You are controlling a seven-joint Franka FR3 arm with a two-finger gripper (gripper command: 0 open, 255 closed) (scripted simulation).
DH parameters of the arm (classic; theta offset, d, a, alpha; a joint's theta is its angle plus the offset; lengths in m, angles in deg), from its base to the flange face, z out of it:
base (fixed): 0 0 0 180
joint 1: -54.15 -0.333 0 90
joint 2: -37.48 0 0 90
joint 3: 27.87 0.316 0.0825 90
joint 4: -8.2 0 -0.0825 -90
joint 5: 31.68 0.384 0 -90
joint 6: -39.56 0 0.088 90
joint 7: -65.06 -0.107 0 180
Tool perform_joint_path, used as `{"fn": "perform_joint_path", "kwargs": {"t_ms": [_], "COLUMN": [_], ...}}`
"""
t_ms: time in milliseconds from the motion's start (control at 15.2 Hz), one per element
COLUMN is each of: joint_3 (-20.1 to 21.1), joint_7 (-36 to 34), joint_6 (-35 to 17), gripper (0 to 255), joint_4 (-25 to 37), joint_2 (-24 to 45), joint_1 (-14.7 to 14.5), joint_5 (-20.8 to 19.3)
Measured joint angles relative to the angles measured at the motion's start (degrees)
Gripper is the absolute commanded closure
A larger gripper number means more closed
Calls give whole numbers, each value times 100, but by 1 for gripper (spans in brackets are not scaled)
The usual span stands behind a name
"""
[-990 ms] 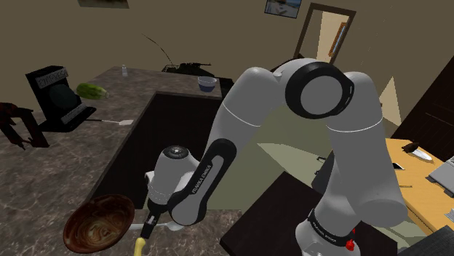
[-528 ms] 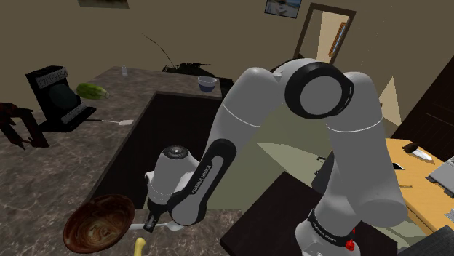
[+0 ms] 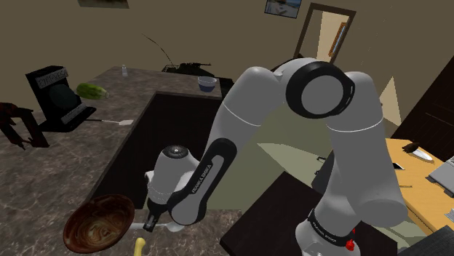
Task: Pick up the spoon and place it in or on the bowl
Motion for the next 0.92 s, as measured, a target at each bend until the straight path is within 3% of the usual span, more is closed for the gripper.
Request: {"fn": "perform_joint_path", "kwargs": {"t_ms": [924], "joint_3": [208], "joint_7": [16], "joint_6": [756], "gripper": [255], "joint_4": [-253], "joint_2": [-1012], "joint_1": [194], "joint_5": [142]}}
